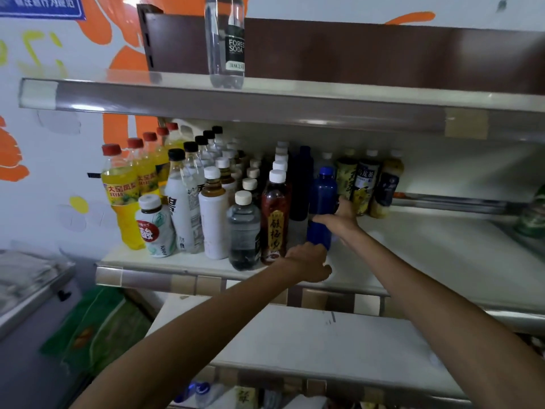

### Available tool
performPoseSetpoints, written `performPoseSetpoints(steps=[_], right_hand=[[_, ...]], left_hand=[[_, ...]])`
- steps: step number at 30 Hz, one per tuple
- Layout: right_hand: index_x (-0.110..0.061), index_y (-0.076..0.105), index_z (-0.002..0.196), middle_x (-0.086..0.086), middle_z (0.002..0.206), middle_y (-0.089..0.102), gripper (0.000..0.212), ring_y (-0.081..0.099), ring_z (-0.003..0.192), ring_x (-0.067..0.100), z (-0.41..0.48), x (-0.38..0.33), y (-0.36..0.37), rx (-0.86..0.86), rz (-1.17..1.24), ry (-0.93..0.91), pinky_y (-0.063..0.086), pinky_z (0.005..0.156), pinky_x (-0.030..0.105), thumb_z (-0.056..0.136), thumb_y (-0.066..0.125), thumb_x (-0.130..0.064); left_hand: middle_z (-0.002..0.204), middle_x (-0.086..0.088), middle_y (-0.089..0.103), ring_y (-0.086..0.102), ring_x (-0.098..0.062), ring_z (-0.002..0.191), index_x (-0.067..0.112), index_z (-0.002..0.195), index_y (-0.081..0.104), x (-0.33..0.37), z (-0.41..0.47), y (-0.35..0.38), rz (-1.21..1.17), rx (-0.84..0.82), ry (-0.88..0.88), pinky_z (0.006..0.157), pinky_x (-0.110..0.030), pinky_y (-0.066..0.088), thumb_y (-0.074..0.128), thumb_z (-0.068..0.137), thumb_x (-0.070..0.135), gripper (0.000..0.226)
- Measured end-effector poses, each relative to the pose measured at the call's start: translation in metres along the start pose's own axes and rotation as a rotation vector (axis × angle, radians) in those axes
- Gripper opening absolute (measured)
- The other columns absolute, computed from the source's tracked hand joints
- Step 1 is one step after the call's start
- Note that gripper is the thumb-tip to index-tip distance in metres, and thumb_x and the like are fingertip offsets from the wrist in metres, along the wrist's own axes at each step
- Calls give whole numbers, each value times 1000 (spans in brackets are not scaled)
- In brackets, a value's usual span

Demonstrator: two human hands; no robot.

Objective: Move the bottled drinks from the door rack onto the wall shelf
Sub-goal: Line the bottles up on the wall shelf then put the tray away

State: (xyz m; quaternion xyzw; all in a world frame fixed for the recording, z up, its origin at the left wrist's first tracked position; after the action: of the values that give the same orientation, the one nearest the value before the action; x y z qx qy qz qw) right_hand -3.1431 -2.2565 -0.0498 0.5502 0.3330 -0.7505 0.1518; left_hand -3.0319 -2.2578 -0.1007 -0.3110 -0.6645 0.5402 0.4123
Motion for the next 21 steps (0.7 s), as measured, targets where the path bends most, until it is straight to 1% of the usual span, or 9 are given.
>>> performPoseSetpoints(steps=[2,4,7,9,12,15,18,20,21], right_hand=[[-9,49,123,13,120,62,68,59,106,25,-1,-4,6,36,24,-7,51,87,35,67,87,-6],[-10,49,125,11,122,62,69,59,110,26,0,-6,12,70,15,-10,50,89,34,68,87,-9],[-11,52,121,10,119,64,61,61,108,27,6,-7,23,88,-28,-21,49,84,31,70,85,-9],[-9,54,116,11,115,64,53,61,107,29,8,-9,27,85,-70,-30,46,78,28,72,83,-6],[-7,51,119,12,116,62,57,60,108,27,11,-11,29,49,-117,-43,44,77,27,73,84,-8],[-8,47,122,11,120,61,64,58,111,26,12,-13,26,35,-125,-69,45,80,28,71,86,-13],[-12,42,125,6,123,58,71,56,112,24,11,-6,29,-13,-175,-52,47,87,33,70,86,-22],[-16,44,128,0,121,57,74,55,111,21,10,4,35,-60,-230,-12,48,94,38,68,87,-27],[-17,45,129,1,122,58,74,56,113,22,9,9,37,-86,-260,6,49,95,38,67,87,-25]], left_hand=[[123,-9,57,56,-27,109,11,128,53,1,-9,3,21,-11,44,89,-37,48,51,93,48,50],[126,-9,56,56,-26,111,11,130,52,-1,-15,3,8,-15,55,87,-35,47,52,93,51,55],[137,-9,49,49,-27,124,10,136,49,-3,-20,0,-9,-40,94,95,-37,43,54,92,55,63],[141,-9,45,44,-26,128,11,139,45,-8,-24,4,16,-83,117,101,-38,39,59,90,51,65],[141,-7,45,43,-25,128,16,140,44,-17,-25,9,27,-99,137,101,-38,40,67,88,36,60],[144,-4,43,41,-23,130,18,141,43,-20,-25,9,49,-85,172,103,-36,38,67,89,28,59],[144,-1,45,42,-21,130,20,139,46,-22,-22,8,41,-71,190,102,-35,38,69,87,29,57],[142,1,46,43,-20,129,22,138,48,-23,-21,8,34,-63,200,102,-34,39,70,86,31,57],[142,1,46,43,-20,129,23,138,48,-24,-20,8,40,-59,205,101,-34,39,70,86,32,57]])
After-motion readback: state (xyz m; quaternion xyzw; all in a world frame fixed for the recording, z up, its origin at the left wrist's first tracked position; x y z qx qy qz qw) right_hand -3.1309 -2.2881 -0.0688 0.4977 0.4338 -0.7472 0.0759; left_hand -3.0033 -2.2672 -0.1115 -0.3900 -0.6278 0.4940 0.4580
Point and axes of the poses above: each hand's wrist, its own z-axis towards the middle knuckle, its own y-axis out of the palm, x = y × z, the point moved 8 cm from there along z, towards the middle knuckle
